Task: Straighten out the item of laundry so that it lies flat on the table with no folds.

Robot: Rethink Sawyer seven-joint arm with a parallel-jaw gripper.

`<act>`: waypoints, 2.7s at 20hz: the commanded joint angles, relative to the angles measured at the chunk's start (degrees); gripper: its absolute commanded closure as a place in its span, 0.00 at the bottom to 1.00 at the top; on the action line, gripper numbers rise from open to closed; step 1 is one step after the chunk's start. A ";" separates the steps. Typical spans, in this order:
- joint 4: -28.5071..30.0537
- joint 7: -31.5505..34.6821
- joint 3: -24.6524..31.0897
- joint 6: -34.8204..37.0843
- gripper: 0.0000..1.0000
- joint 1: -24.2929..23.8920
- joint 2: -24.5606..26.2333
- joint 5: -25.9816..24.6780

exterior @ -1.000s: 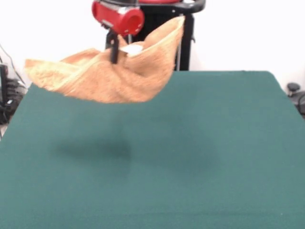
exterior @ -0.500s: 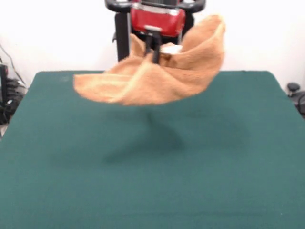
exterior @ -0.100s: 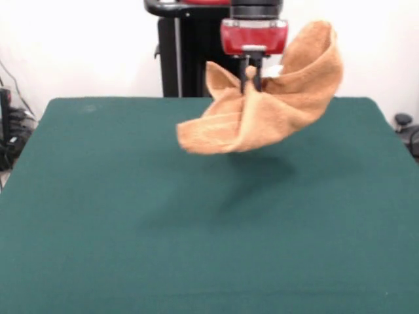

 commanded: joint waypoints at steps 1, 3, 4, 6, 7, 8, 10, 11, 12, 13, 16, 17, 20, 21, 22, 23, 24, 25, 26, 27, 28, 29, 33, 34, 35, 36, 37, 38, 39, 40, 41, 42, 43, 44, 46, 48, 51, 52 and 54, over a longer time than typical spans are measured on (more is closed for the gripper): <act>3.00 -6.42 5.11 -2.52 1.00 3.10 2.59 -6.19; 2.28 -5.75 4.29 -3.31 1.00 3.40 3.28 -7.22; 2.07 -5.38 3.99 -3.54 1.00 3.56 3.41 -7.58; 0.99 -4.94 3.55 -4.15 1.00 3.10 4.73 -8.65; 0.65 -4.86 3.64 -4.18 1.00 2.70 5.29 -8.98; 0.05 -4.61 3.39 -4.30 1.00 2.54 6.11 -9.46; -0.91 -4.32 3.22 -4.34 1.00 1.95 7.57 -10.21; -1.35 -4.22 3.16 -4.26 1.00 1.70 8.04 -10.54; -1.65 -4.07 3.06 -4.35 1.00 1.50 8.29 -10.87; -1.06 -4.09 3.56 -4.28 1.00 1.18 7.55 -10.66; -1.16 -4.80 4.69 -4.54 1.00 -1.00 8.57 -11.27; -1.02 -5.31 5.49 -4.19 1.00 -1.85 8.65 -11.11; -1.38 -5.28 5.48 -4.16 1.00 -1.94 8.89 -11.48; -1.59 -5.23 5.34 -4.45 1.00 -2.04 9.18 -11.80; -1.54 -5.25 5.42 -4.68 1.00 -2.25 9.31 -11.96; -1.59 -5.57 5.85 -4.56 1.00 -2.79 9.50 -12.00; -1.34 -5.91 6.42 -4.35 1.00 -3.40 9.41 -11.90; -1.23 -6.07 6.67 -4.35 1.00 -3.90 9.60 -12.09; -0.94 -6.49 7.33 -4.04 1.00 -4.64 9.51 -11.99; -0.80 -6.44 7.26 -4.24 1.00 -4.85 9.67 -12.40; -0.65 -6.40 7.20 -4.43 1.00 -5.07 9.82 -12.82; -0.57 -6.10 6.77 -4.80 1.00 -4.94 9.96 -13.37; -0.34 -6.04 8.03 -3.83 1.00 -4.98 9.34 -12.51; -0.12 -5.12 7.19 -4.48 1.00 -4.00 9.16 -12.84; -0.07 -4.89 7.09 -4.57 1.00 -3.80 9.09 -12.84; -0.02 -4.61 6.87 -4.75 1.00 -3.56 9.09 -12.90; 0.06 -4.49 6.86 -4.77 1.00 -3.47 9.02 -12.79; 0.14 -4.41 6.89 -4.79 1.00 -3.42 8.91 -12.65; 0.17 -4.39 6.90 -4.84 1.00 -3.45 9.01 -12.63; 0.27 -4.35 6.95 -4.79 1.00 -3.44 8.91 -12.49; 0.29 -4.04 6.44 -5.15 1.00 -3.11 8.98 -12.73; 0.33 -4.03 6.43 -5.17 1.00 -3.08 8.95 -12.71; 0.32 -4.23 6.72 -4.96 1.00 -3.30 8.91 -12.54; 0.31 -4.54 7.19 -4.66 1.00 -3.66 8.86 -12.27; 0.47 -4.08 6.57 -5.22 1.00 -3.20 8.82 -12.63; 0.77 -3.71 6.11 -5.59 1.00 -2.78 8.65 -12.79; 1.32 -3.66 6.11 -5.40 1.00 -2.61 8.01 -12.53; 1.51 -3.74 6.26 -5.31 1.00 -2.69 7.78 -12.40; 1.78 -4.00 6.60 -5.25 1.00 -3.06 7.68 -12.37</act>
